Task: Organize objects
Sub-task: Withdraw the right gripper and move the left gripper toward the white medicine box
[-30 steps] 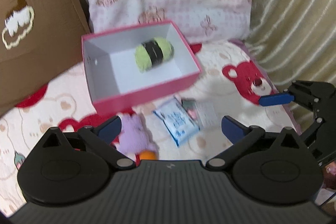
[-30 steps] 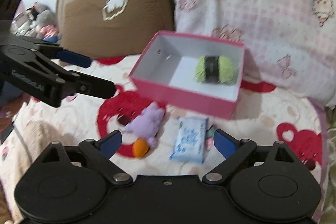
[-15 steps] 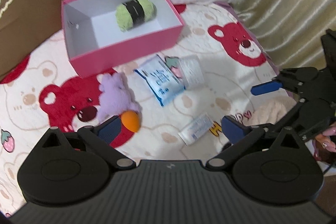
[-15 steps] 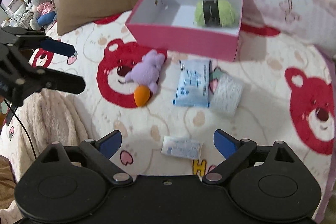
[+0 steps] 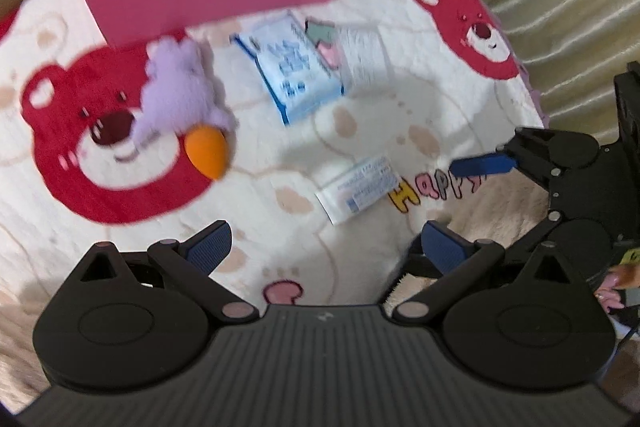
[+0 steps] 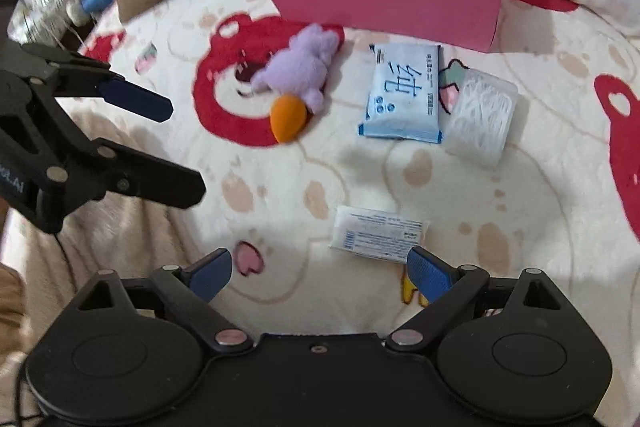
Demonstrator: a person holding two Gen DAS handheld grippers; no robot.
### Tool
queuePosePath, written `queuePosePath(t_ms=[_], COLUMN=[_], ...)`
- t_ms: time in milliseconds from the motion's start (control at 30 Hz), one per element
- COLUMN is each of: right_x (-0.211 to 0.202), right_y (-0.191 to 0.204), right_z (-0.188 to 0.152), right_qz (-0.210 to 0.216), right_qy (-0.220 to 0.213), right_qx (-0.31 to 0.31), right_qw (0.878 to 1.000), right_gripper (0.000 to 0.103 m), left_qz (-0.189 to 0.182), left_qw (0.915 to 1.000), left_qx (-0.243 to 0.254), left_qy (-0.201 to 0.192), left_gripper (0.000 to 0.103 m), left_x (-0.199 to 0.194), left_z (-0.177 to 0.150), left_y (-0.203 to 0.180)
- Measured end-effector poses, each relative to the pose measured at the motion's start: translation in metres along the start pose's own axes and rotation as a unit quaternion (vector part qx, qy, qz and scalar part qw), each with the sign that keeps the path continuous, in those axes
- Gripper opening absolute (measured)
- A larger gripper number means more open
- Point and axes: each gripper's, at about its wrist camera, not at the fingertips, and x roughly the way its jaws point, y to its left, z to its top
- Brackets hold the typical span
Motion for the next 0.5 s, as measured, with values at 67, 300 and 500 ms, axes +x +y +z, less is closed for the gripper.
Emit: queuePosePath(t_ms=[67,300,500], right_x=[0.008,0.026,0.038], right_y=[0.002,-0.005,-0.004], right_z=[0.0,0.005,0.004], right_qz=[-0.021,-0.04,-0.054], right_qy=[-0.001,0.012,0.017], right_qx=[-0.011,-0.005,0.009], right_qw=[1.0,0.999,0.998], right_gripper=[0.096,0.096,0.096], left_qz=[-0.008,-0.038,-0.069], left_qw=[0.9998,0.9965,0.9909], left_qx=[-0.014,-0.069,-0.114], left_qy=[0.01,0.028,0.019], left_gripper=[0.103,0.102,0.1], left_x=[0.011,0.046,0.072], left_z=[-0.002,-0.005,-0.01], left_y=[0.003,0.019,0.031])
